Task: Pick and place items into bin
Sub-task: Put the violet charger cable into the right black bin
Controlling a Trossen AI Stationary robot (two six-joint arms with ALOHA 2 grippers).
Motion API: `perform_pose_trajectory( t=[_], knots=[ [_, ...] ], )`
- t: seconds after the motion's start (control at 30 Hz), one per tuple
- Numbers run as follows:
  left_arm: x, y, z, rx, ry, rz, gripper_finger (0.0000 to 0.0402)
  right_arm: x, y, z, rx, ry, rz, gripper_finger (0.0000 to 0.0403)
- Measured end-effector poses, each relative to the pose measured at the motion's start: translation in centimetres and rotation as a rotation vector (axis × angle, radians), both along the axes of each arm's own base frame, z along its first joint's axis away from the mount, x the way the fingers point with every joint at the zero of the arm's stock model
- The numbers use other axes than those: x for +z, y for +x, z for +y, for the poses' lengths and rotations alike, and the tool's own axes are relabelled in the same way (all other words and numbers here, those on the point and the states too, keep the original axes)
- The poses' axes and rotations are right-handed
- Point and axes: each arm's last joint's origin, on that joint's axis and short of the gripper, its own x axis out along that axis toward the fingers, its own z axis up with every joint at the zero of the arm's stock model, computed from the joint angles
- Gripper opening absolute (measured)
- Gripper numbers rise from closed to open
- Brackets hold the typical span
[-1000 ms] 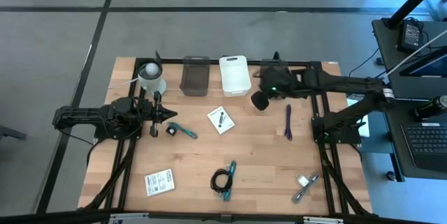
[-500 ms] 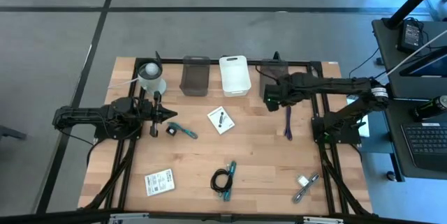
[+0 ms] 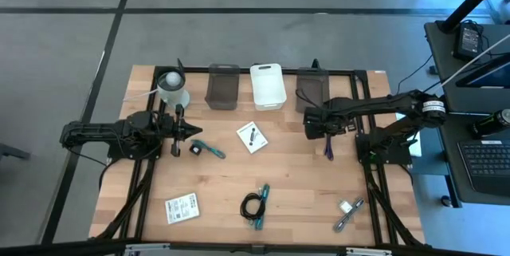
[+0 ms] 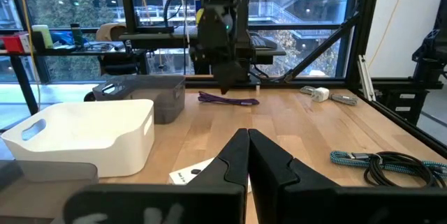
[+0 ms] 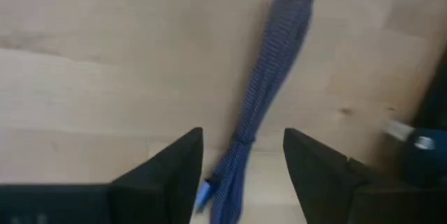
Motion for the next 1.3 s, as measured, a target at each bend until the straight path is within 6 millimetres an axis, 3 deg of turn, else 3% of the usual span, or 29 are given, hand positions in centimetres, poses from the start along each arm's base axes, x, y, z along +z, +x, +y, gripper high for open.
perform_pose_trajectory(
  t=[0.23,0.5,0.67,0.97,1.1,1.3],
  knots=[
    [0.0,0.0,0.0,0.000,0.000,0.000,0.0001,-2.5,-1.3,0.2,-0.042,0.023,-0.006,0.0206],
    [0.0,0.0,0.0,0.000,0.000,0.000,0.0001,-4.4,-2.4,0.6,-0.093,0.059,-0.028,0.0171],
    [0.0,0.0,0.0,0.000,0.000,0.000,0.0001,-4.4,-2.3,0.6,-0.075,0.064,-0.040,0.0132],
    [0.0,0.0,0.0,0.000,0.000,0.000,0.0001,-4.1,-1.8,0.5,-0.061,0.069,-0.048,0.0025],
    [0.0,0.0,0.0,0.000,0.000,0.000,0.0001,-2.7,-1.4,0.5,-0.017,0.086,-0.032,0.0021],
    [0.0,0.0,0.0,0.000,0.000,0.000,0.0001,3.9,-1.0,1.1,0.032,0.017,-0.101,0.0021]
  ],
)
